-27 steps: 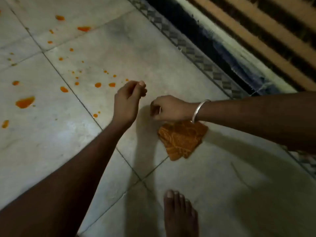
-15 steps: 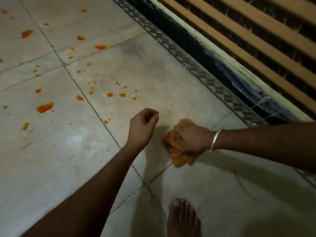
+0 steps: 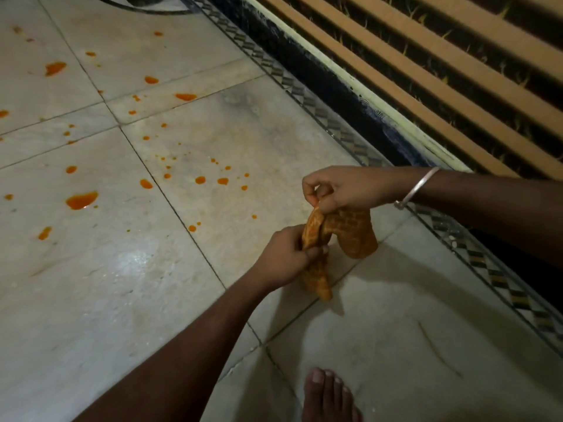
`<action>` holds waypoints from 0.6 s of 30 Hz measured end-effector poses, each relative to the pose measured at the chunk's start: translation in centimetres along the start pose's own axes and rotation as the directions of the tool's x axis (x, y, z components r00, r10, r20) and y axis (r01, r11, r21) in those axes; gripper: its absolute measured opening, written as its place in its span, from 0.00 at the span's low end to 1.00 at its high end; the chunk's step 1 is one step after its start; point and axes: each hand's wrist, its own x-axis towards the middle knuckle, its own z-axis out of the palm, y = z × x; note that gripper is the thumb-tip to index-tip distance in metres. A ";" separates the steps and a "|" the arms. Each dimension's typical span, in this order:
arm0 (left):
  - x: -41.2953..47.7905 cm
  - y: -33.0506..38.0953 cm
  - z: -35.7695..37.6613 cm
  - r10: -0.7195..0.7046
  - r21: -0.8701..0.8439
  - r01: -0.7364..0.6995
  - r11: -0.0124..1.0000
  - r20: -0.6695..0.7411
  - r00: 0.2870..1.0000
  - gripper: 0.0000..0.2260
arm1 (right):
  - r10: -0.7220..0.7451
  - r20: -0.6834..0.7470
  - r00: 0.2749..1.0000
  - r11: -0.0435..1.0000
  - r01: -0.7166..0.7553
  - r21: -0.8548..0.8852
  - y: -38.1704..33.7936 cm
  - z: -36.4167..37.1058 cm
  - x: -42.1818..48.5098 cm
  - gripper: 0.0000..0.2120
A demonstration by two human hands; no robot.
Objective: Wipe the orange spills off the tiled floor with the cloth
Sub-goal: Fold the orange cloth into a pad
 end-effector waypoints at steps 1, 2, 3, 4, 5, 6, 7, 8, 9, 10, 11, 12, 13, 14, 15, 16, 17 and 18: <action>0.0 0.7 -0.5 -0.020 -0.062 0.019 0.998 -0.017 1.000 0.15 | 0.008 0.002 1.000 0.999 -0.008 0.035 -0.3 -0.8 -0.1 0.03; 0.0 1.3 -1.1 -0.047 -0.135 0.043 0.990 -0.025 0.999 0.15 | 0.025 -0.012 1.000 0.996 -0.023 0.083 -0.4 -1.6 -0.1 0.04; 0.0 1.9 -1.7 -0.072 -0.220 0.065 0.973 -0.024 0.997 0.14 | 0.057 -0.042 0.997 0.990 -0.051 0.132 -0.2 -2.2 -0.1 0.06; -0.1 2.4 -2.4 -0.092 -0.312 0.084 0.946 -0.013 0.996 0.12 | 0.106 -0.084 0.991 0.977 -0.089 0.193 0.2 -2.5 -0.1 0.07; -0.2 3.0 -3.1 -0.106 -0.406 0.102 0.908 0.012 0.994 0.10 | 0.174 -0.119 0.978 0.949 -0.134 0.284 0.7 -2.7 0.0 0.10; -0.2 3.4 -3.6 -0.119 -0.493 0.125 0.861 0.043 0.992 0.10 | 0.254 -0.132 0.958 0.897 -0.183 0.403 1.3 -2.6 0.0 0.14; -0.4 3.8 -4.3 -0.121 -0.563 0.142 0.814 0.074 0.990 0.12 | 0.327 -0.115 0.938 0.828 -0.226 0.512 1.8 -2.2 0.0 0.17; -0.7 4.1 -4.8 -0.129 -0.610 0.166 0.775 0.104 0.986 0.13 | 0.382 -0.066 0.922 0.750 -0.267 0.605 2.2 -1.5 -0.1 0.21; -0.9 4.3 -5.3 -0.140 -0.654 0.191 0.732 0.130 0.982 0.14 | 0.404 0.006 0.915 0.675 -0.303 0.673 2.3 -0.7 -0.2 0.25; -1.1 4.3 -6.0 -0.149 -0.695 0.213 0.687 0.151 0.977 0.16 | 0.388 0.092 0.917 0.612 -0.331 0.718 2.5 -0.1 -0.2 0.30; -1.3 4.4 -6.3 -0.153 -0.736 0.228 0.638 0.169 0.974 0.19 | 0.343 0.183 0.921 0.548 -0.354 0.758 2.8 0.7 -0.2 0.34; -1.5 4.4 -6.6 -0.150 -0.771 0.226 0.595 0.170 0.974 0.23 | 0.278 0.252 0.927 0.494 -0.363 0.790 3.1 1.4 -0.2 0.38; -1.6 4.2 -6.8 -0.146 -0.800 0.216 0.559 0.162 0.976 0.26 | 0.200 0.302 0.932 0.446 -0.361 0.819 2.9 1.9 0.0 0.41; -1.7 4.0 -7.0 -0.139 -0.824 0.206 0.528 0.156 0.978 0.30 | 0.129 0.315 0.940 0.405 -0.340 0.849 2.6 2.2 0.2 0.43; -1.7 3.9 -7.1 -0.141 -0.840 0.200 0.505 0.149 0.979 0.32 | 0.069 0.297 0.952 0.370 -0.301 0.879 2.0 2.3 0.3 0.44; -1.8 3.8 -7.3 -0.144 -0.849 0.191 0.492 0.137 0.980 0.33 | 0.022 0.263 0.965 0.341 -0.254 0.905 1.3 2.3 0.5 0.43; -1.8 3.7 -7.4 -0.154 -0.854 0.180 0.488 0.119 0.981 0.32 | -0.020 0.227 0.974 0.319 -0.209 0.924 0.5 2.2 0.5 0.40; -1.8 3.8 -7.7 -0.157 -0.859 0.169 0.484 0.105 0.982 0.30 | -0.058 0.189 0.980 0.314 -0.162 0.936 -0.3 2.1 0.7 0.35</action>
